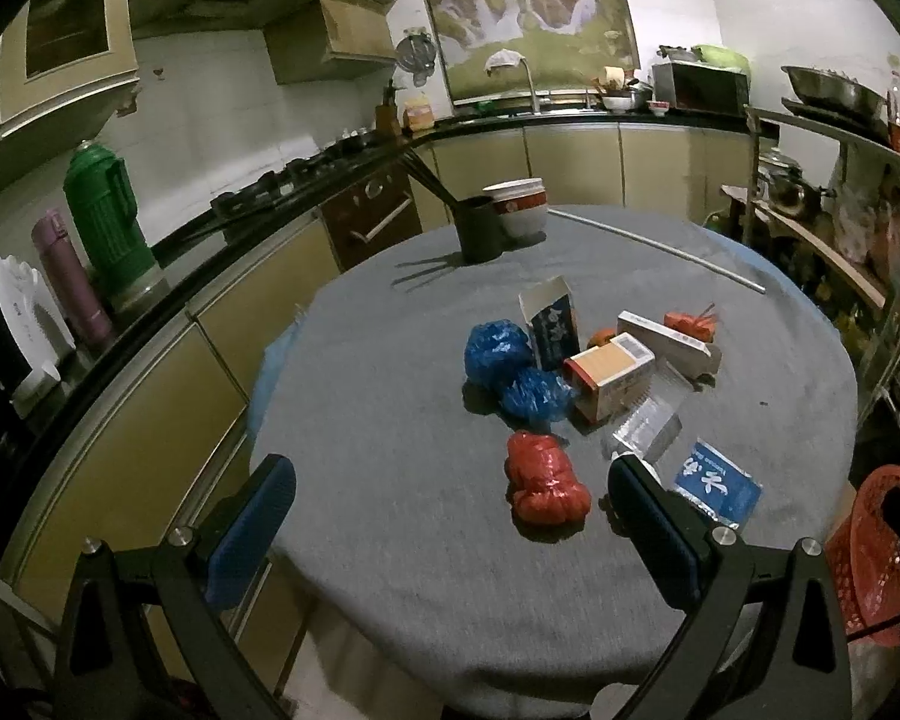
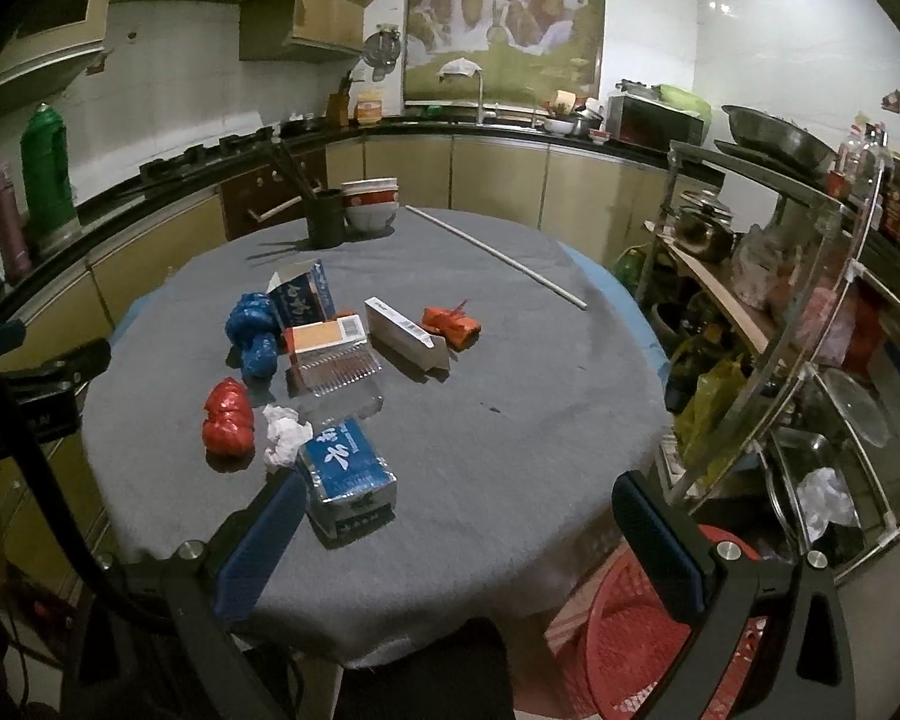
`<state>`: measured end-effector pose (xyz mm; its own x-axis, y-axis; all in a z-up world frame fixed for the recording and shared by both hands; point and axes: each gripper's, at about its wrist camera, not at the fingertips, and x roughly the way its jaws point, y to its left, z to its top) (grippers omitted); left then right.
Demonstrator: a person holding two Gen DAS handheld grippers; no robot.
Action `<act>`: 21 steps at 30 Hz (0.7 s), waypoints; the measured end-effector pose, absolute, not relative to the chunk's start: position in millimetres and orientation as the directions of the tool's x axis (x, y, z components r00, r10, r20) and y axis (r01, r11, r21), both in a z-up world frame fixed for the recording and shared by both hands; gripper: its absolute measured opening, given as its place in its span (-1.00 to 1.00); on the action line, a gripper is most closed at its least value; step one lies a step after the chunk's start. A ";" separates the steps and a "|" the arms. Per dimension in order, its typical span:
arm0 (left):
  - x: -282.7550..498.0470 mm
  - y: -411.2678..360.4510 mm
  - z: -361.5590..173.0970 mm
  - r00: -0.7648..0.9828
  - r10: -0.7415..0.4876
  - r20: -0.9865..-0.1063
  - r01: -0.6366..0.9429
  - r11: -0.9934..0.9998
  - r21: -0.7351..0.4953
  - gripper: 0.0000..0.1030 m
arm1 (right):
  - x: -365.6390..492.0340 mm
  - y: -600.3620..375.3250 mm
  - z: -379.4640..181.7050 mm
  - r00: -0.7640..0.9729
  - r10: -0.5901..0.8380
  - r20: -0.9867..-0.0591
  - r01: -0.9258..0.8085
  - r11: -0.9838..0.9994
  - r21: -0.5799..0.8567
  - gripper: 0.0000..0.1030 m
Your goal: Collect trash
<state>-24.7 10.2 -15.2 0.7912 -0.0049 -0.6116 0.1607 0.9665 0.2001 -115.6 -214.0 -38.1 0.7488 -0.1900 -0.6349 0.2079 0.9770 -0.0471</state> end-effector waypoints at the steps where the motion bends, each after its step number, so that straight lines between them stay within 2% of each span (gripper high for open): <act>1: -24.5 9.4 -15.7 0.790 -0.006 -0.613 0.163 0.966 0.202 1.00 | -115.9 -215.1 -38.8 0.747 -0.189 -0.637 0.209 0.977 -0.045 1.00; 21: -19.1 -3.9 -26.3 0.769 0.001 -0.639 0.192 0.954 0.233 1.00 | -105.0 -222.5 -53.7 0.726 -0.172 -0.666 0.206 0.978 -0.028 1.00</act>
